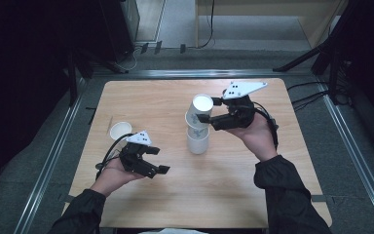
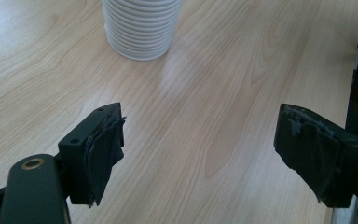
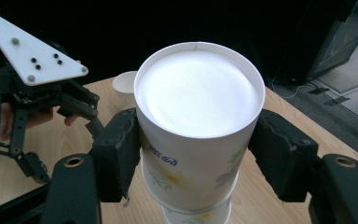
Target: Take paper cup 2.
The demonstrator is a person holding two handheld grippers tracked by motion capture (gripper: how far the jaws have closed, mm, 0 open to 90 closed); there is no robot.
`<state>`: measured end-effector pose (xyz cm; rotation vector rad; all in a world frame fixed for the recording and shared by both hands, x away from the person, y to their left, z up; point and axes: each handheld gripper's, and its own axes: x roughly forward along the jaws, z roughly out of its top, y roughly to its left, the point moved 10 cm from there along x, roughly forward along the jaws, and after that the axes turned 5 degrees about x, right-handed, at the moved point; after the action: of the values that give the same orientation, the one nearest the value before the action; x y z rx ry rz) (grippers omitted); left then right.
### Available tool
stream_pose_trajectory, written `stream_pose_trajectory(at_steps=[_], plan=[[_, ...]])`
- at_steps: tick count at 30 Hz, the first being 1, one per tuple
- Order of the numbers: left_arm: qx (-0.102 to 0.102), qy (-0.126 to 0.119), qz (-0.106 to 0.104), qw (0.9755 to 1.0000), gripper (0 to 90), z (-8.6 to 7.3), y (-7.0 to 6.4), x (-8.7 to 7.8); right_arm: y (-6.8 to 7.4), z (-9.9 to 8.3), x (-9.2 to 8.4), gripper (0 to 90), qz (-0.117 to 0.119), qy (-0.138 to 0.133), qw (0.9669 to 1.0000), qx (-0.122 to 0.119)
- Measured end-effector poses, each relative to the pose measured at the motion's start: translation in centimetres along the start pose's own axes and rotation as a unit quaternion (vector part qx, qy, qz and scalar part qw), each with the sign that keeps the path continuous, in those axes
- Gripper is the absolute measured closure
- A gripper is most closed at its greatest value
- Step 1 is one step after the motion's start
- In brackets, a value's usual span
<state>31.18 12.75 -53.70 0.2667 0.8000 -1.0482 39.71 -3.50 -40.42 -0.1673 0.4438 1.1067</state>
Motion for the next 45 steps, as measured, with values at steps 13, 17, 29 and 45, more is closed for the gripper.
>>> stream_pose_trajectory(at_steps=[13, 17, 29, 45], plan=[[0.015, -0.008, -0.017, 0.9997, 15.8, 1.2, -0.2, 0.4, 2.6, -1.5, -1.3, 35.0, 0.017, 0.015, 0.9997, -0.011], [0.031, -0.010, -0.030, 0.9990, 15.8, 2.0, -0.6, 1.0, 3.1, -2.1, -2.0, 35.1, 0.008, 0.012, 0.9998, -0.016], [0.054, -0.018, -0.057, 0.9968, 15.8, 3.5, -1.3, 1.9, 4.7, -5.1, -3.1, 35.1, 0.010, 0.038, 0.9992, -0.008], [0.078, -0.015, -0.099, 0.9919, 13.5, 3.6, -3.7, 3.4, 5.9, -10.4, -1.3, 35.1, 0.035, 0.079, 0.9962, 0.004]])
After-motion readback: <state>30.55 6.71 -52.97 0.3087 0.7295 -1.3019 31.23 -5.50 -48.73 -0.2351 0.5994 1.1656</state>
